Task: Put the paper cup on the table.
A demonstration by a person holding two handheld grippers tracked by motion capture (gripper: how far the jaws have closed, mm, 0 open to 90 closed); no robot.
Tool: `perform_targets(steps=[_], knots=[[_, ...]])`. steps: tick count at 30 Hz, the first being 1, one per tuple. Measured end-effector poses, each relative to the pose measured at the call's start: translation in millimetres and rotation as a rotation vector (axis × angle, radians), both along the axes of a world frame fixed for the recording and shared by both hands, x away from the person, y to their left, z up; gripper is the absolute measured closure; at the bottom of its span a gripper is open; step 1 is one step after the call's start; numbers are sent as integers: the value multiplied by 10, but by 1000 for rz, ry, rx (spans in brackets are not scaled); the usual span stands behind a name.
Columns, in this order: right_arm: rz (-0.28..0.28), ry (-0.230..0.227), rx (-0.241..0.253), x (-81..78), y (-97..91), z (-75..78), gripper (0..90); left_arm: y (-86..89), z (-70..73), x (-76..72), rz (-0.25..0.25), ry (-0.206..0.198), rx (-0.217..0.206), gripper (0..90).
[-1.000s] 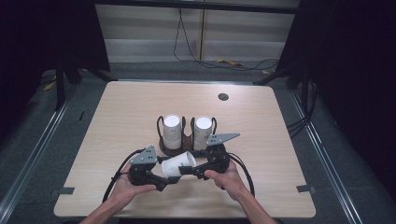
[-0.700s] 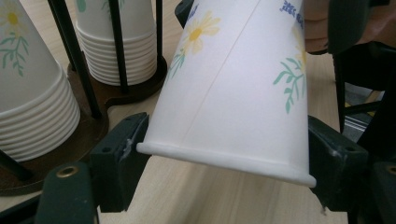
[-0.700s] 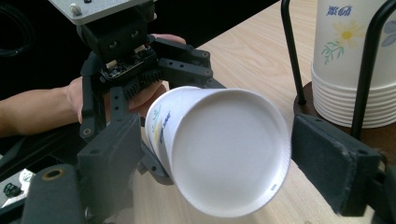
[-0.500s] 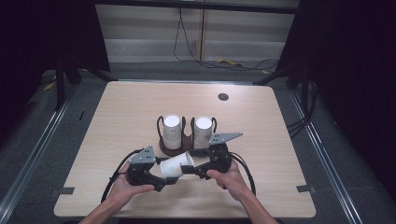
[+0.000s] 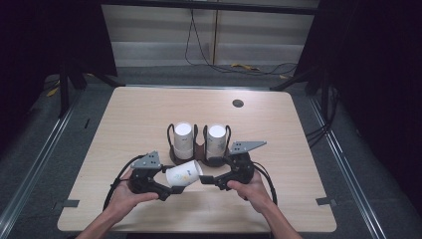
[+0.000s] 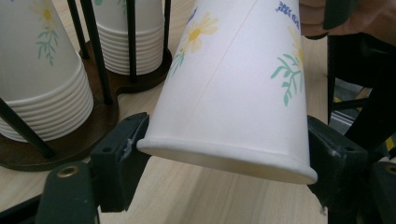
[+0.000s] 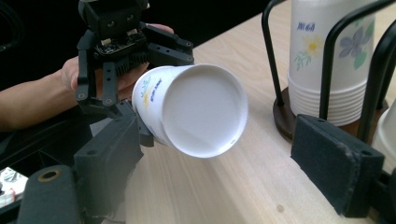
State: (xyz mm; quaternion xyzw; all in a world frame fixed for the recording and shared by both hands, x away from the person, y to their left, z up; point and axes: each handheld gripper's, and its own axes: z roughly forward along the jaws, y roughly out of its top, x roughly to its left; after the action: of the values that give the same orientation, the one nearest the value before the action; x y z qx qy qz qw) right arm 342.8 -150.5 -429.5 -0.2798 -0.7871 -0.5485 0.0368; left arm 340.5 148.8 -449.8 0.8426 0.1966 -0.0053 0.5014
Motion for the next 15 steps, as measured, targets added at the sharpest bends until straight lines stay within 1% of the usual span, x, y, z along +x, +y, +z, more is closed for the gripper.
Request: perform_targets(steps=[1, 3, 6, 7, 8, 10, 12, 13, 15], knots=[[3, -7, 1, -2, -7, 10, 162, 8, 16, 3, -3, -7, 7, 235], [8, -10, -7, -2, -9, 21, 162, 25, 39, 8, 0, -6, 5, 236], [13, -13, -23, -4, -18, 28, 162, 49, 70, 22, 12, -8, 24, 241], [17, -16, -37, -7, -18, 30, 163, 56, 80, 26, 11, -8, 35, 241], [20, -20, -52, -11, -16, 30, 163, 58, 92, 31, 12, -10, 56, 242], [35, -31, -95, -25, 6, 29, 163, 56, 105, 38, 9, -18, 75, 243], [48, -35, -120, -30, 30, 27, 163, 55, 113, 43, 19, -32, 79, 243], [54, -38, -138, -32, 42, 29, 163, 51, 113, 49, 25, -35, 84, 243], [76, -45, -181, -29, 82, 41, 166, 36, 110, 52, 22, -38, 95, 243]])
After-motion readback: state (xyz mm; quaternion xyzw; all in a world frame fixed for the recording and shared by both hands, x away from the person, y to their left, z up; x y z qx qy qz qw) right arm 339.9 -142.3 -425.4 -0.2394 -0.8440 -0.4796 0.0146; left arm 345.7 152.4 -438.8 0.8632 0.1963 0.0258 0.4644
